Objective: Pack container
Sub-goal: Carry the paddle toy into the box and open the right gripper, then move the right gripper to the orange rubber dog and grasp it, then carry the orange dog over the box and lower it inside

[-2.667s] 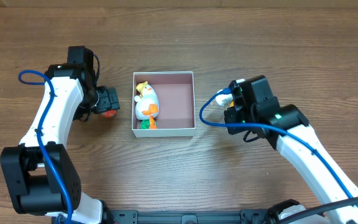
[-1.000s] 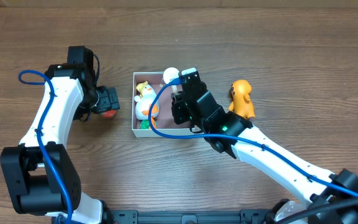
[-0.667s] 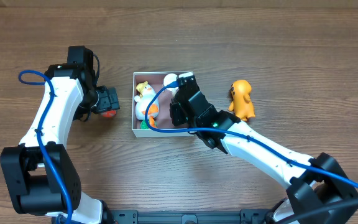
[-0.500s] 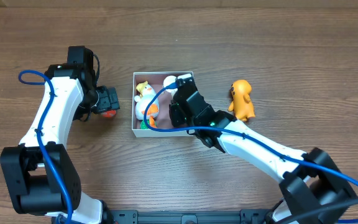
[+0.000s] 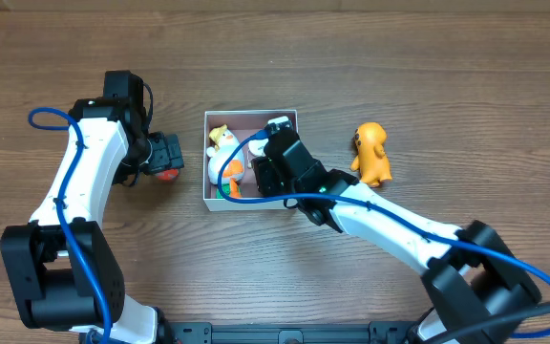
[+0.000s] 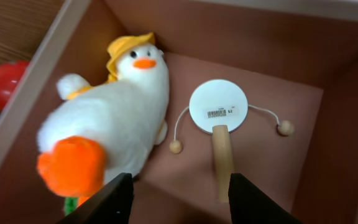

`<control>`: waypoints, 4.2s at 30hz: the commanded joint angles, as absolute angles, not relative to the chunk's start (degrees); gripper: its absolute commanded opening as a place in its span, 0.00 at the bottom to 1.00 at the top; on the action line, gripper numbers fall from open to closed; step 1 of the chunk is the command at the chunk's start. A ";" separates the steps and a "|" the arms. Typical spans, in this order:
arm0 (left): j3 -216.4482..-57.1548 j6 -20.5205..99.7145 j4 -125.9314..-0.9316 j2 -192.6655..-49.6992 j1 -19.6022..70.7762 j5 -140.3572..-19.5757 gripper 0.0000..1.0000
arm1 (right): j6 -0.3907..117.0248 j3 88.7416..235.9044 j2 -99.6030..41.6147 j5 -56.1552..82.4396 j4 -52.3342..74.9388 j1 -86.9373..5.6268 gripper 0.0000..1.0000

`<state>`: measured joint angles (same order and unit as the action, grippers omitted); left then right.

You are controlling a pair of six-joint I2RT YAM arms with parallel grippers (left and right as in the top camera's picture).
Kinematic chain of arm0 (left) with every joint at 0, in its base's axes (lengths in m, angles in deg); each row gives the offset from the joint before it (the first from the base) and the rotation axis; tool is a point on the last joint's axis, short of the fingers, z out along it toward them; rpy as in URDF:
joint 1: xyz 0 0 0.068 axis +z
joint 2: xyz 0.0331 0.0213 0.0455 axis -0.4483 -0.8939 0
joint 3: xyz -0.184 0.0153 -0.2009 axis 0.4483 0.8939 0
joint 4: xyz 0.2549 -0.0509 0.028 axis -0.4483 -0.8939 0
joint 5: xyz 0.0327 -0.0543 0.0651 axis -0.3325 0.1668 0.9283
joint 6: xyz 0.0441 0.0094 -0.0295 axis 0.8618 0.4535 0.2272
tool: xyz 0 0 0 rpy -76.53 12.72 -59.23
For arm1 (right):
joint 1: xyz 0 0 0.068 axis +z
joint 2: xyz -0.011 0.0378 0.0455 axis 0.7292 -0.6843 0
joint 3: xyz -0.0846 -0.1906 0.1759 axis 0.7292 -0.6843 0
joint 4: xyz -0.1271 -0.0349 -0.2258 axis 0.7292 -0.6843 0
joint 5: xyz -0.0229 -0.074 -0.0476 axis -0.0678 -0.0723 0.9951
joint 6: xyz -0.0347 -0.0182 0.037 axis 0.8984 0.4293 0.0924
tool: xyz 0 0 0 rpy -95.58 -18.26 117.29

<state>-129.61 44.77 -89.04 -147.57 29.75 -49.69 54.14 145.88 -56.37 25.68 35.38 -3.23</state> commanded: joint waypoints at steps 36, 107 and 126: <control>-130.68 45.84 -88.95 -146.59 29.99 -49.17 1.00 | 65.22 154.77 -53.24 31.36 3.71 -32.64 0.87; -130.68 45.84 -88.95 -146.59 29.99 -49.17 1.00 | 59.72 169.90 -61.55 36.15 8.58 -3.49 0.25; -130.68 45.84 -88.95 -146.59 29.99 -49.17 1.00 | 59.74 169.90 -61.53 36.28 9.37 -3.49 0.61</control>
